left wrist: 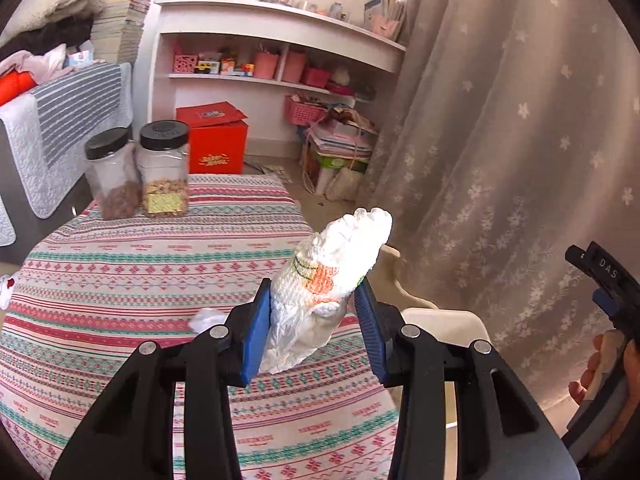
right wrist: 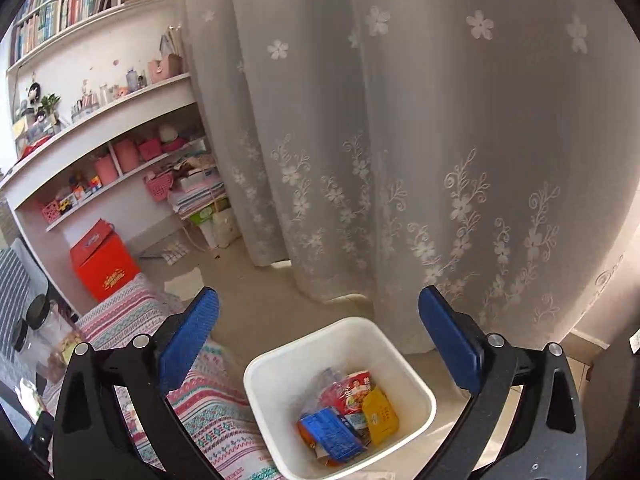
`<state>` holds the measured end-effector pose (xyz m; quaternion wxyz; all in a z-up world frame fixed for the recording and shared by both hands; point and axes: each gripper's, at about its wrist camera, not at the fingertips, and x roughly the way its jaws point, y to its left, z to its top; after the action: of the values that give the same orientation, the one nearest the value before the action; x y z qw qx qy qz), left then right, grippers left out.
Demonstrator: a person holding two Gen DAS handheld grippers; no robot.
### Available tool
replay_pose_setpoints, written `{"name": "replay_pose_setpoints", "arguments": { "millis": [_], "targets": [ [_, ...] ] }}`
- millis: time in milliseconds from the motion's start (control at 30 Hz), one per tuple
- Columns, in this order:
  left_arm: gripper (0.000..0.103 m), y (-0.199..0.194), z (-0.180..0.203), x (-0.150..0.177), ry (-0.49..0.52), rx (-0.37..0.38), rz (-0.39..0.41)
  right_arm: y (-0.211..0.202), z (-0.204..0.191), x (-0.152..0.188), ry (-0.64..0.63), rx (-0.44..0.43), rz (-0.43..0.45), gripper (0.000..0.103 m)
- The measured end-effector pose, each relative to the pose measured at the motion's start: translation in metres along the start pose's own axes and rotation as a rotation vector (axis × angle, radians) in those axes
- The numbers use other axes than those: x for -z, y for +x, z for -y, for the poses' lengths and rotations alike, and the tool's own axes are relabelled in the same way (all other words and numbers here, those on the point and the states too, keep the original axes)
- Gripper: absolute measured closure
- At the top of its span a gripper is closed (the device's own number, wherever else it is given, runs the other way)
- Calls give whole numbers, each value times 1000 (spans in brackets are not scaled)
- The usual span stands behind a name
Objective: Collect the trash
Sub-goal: 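Carry the tissue wrap over the white bin and open the left gripper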
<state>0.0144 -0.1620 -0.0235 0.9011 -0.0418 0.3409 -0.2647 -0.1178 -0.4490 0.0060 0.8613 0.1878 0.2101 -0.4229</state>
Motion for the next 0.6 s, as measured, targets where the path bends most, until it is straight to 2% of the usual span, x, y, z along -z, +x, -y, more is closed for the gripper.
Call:
{"name": "replay_pose_setpoints", "arguments": {
  "millis": [233,333,400,433,467,567,600],
  "targets": [
    [61,44,106,0,52,177,-81,0,47,-27,105,80,70,7],
    [60,61,150,5,83,231,-111,5,65,-34,155,99,67,7],
    [51,77,176,11,110,270,-170,8,73,-35,171,102,56,7],
    [37,86,187,14,120,278,-205,9,74,-36,175,103,51,7],
    [33,91,193,18,123,278,-225,11,76,-36,179,99,45,7],
    [23,99,195,27,137,259,-263,15,75,-36,179,73,22,7],
    [23,100,189,29,148,236,-274,16,72,-35,174,59,12,7]
  ]
}}
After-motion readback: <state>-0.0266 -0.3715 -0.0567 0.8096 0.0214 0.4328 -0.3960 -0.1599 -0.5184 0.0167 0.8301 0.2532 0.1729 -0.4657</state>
